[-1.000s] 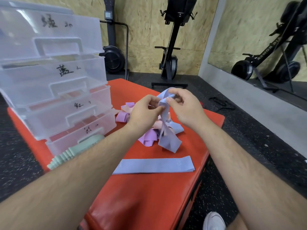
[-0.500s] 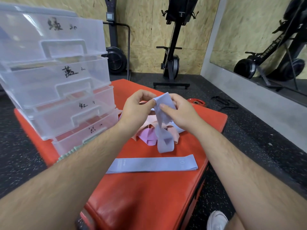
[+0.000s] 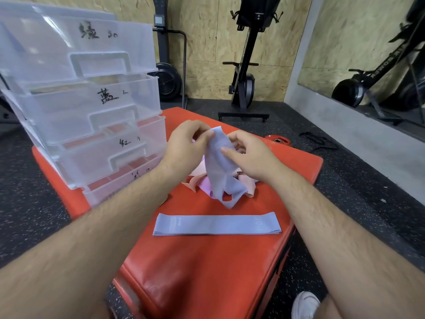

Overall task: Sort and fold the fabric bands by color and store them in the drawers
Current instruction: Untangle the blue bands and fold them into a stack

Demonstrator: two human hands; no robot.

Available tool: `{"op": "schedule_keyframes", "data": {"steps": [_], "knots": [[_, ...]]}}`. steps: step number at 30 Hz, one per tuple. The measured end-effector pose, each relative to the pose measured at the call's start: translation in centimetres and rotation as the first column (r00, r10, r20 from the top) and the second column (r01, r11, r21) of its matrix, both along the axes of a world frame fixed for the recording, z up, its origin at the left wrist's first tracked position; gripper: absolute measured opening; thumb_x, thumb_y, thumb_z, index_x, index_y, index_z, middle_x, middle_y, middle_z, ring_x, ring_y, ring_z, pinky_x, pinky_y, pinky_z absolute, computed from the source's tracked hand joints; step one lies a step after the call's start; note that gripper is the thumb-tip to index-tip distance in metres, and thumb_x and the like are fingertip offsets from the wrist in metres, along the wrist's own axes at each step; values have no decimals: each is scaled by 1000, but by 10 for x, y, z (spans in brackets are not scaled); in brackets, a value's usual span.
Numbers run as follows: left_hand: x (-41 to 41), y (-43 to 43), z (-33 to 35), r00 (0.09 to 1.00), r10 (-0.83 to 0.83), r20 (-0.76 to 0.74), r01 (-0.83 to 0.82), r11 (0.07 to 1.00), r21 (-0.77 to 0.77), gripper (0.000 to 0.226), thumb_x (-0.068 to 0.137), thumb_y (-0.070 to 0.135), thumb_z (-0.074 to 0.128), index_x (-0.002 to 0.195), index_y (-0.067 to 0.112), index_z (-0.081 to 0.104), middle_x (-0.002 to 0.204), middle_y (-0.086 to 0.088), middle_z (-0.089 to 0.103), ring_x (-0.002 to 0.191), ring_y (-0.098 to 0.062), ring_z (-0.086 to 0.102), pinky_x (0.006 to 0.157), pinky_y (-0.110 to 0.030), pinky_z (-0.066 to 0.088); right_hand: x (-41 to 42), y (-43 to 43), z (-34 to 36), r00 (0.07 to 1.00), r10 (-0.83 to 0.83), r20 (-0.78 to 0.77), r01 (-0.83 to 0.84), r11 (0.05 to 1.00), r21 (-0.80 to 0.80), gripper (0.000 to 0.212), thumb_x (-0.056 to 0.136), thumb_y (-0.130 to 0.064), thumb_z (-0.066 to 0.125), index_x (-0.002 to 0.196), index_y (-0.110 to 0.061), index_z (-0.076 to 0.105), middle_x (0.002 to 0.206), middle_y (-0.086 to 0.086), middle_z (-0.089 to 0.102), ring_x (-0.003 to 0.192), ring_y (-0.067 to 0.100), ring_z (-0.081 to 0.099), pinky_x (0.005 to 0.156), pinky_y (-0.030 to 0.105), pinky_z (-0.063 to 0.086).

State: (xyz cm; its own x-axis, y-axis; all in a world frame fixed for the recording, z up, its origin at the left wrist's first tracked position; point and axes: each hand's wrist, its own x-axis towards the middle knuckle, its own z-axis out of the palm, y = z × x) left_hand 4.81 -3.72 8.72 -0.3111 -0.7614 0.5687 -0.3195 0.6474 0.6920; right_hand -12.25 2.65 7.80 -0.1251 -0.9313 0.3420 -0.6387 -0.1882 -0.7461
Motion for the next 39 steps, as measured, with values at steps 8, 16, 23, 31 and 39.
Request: {"op": "schedule_keyframes", "data": {"steps": [8,16,23,31,39], "knots": [[8,8,14,994,-103,-41,104,995,12,15,95,15,55,100,19,69,93,7,69,82,-4,62,66,-16,51,3,4,7,997,-2,-73,-2,999,-47,6,92,-23,66,97,-25,66,92,-8,69,69,9,56,69,30,46],[11,5,14,997,-57,-47,59,998,37,15,96,18,54,91,16,68,85,0,68,74,-12,64,67,-31,58,3,11,10,997,-23,71,27,998,-53,24,84,-35,79,90,-20,61,86,-12,65,77,10,62,71,37,55],[5,13,13,990,-143,-2,143,990,10,9,94,20,61,90,16,69,80,5,67,68,-3,55,63,-17,45,10,3,5,985,80,154,-75,996,-43,11,95,-20,66,105,-21,64,100,11,74,95,27,70,85,50,55],[15,2,4,990,-28,-138,55,979,195,11,94,22,61,87,16,67,81,-4,66,63,-10,57,58,-29,52,-1,6,-10,981,155,-115,-112,944,309,32,81,-27,78,91,-4,56,77,8,61,68,22,56,67,40,48],[55,-5,-13,960,103,-260,24,896,444,17,98,22,58,82,16,60,86,-6,62,70,-19,62,67,-34,55,-33,37,-13,956,168,-241,-16,850,527,10,88,-20,74,88,-16,65,66,-12,51,54,2,45,57,20,36]]}}
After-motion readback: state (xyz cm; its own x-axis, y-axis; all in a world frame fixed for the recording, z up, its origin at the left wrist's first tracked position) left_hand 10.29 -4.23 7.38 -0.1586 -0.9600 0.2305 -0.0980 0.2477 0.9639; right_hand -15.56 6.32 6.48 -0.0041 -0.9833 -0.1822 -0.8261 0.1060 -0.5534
